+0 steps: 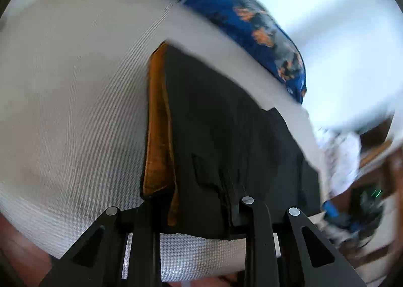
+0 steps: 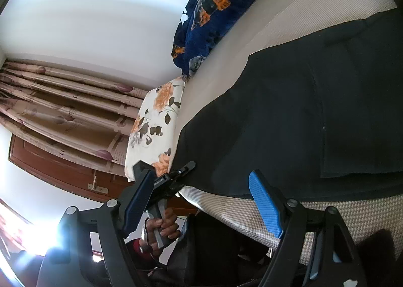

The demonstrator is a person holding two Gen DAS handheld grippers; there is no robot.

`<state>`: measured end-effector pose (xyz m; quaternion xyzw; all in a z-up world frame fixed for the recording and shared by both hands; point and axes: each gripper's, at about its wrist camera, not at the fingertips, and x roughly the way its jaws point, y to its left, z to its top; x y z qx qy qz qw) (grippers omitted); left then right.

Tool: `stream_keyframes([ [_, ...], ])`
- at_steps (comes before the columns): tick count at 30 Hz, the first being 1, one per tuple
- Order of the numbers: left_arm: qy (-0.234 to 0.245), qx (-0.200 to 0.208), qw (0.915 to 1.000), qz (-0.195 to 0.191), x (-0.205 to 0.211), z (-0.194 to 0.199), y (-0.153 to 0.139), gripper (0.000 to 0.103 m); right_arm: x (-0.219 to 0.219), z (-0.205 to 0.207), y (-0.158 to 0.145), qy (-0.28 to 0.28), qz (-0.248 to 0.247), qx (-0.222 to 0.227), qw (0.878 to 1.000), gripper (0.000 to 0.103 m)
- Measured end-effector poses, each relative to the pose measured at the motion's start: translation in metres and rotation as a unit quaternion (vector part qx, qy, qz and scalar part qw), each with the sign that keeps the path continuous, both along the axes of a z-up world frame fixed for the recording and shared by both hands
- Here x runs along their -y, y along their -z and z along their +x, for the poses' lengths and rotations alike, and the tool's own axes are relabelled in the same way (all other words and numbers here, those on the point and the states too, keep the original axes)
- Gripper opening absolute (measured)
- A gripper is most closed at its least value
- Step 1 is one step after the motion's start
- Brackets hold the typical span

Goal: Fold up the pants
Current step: 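Lift the trousers with the left tool while the right tool grasps the orange-lined edge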

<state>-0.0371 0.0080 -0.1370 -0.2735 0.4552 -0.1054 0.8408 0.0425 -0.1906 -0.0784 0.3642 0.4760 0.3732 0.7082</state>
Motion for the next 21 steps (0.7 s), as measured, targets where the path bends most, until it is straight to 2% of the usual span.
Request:
stream_keyframes([
  [4,0.021,0.068,0.9964,0.046,0.028,-0.005,-0.036,0.025,-0.001,0.000,0.000,-0.001,0.001,0.003,1.000,0.076],
  [8,0.049,0.124,0.9873,0.086,0.056,-0.007,-0.064,0.025,-0.001,0.001,0.000,0.003,0.006,0.003,1.000,0.076],
  [14,0.121,0.195,0.9634,0.139,0.118,-0.007,-0.096,0.025,0.008,0.005,-0.013,0.016,0.047,0.010,0.999,0.076],
  [16,0.148,0.215,0.9524,0.158,0.145,-0.007,-0.102,0.025,0.012,0.010,-0.019,0.021,0.072,0.009,0.997,0.077],
  [18,0.173,0.229,0.9430,0.169,0.170,-0.006,-0.106,0.025,0.016,0.015,-0.026,0.027,0.093,0.009,0.995,0.081],
  [21,0.201,0.237,0.9333,0.181,0.201,-0.003,-0.106,0.025,0.018,0.022,-0.033,0.031,0.115,0.011,0.993,0.085],
])
